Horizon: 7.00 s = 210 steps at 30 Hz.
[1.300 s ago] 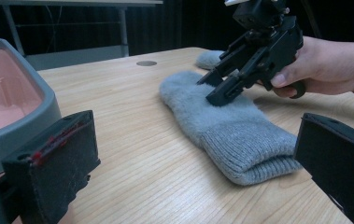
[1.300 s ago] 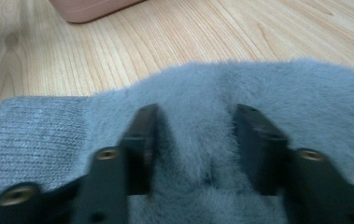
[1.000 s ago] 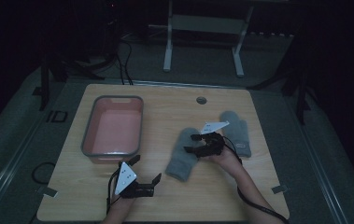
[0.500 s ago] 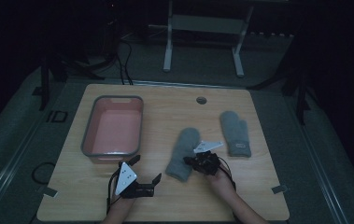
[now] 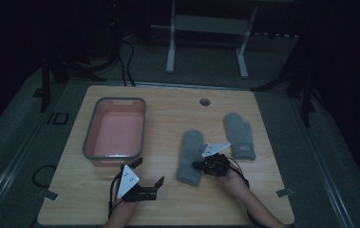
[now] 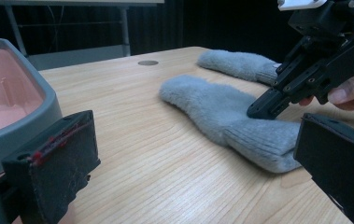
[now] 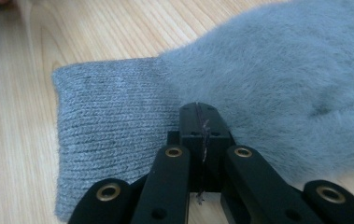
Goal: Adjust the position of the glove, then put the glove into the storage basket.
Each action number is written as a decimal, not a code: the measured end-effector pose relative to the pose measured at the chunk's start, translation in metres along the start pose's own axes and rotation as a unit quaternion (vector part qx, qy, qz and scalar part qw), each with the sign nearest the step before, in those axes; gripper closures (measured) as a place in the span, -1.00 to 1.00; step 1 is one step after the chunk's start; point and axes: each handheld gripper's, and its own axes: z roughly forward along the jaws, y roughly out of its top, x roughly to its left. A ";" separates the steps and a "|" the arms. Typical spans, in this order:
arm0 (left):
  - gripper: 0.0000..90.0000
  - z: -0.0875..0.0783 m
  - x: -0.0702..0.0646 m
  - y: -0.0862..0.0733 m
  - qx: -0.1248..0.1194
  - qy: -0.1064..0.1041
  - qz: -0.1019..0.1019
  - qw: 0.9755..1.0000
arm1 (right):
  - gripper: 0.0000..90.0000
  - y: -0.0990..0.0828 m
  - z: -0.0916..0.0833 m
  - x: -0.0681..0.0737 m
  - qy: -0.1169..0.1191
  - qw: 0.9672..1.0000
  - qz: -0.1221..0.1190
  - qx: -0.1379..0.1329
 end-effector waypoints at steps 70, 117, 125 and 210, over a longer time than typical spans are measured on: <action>-0.99 0.000 0.000 0.000 0.000 0.000 -0.001 1.000 | -0.20 -0.045 -0.045 -0.124 -0.325 0.921 0.214 -0.014; -0.99 0.017 -0.008 0.013 -0.009 -0.029 0.010 0.999 | 0.79 0.035 -0.031 0.019 -0.345 0.854 0.361 -0.148; -1.00 0.021 -0.007 0.015 -0.010 -0.027 0.004 1.000 | 0.79 0.036 -0.017 0.055 -0.334 0.856 0.368 -0.142; -0.99 0.037 -0.012 0.031 0.063 -0.078 -0.060 0.993 | -0.63 0.001 -0.061 -0.008 -0.132 0.979 0.108 -0.109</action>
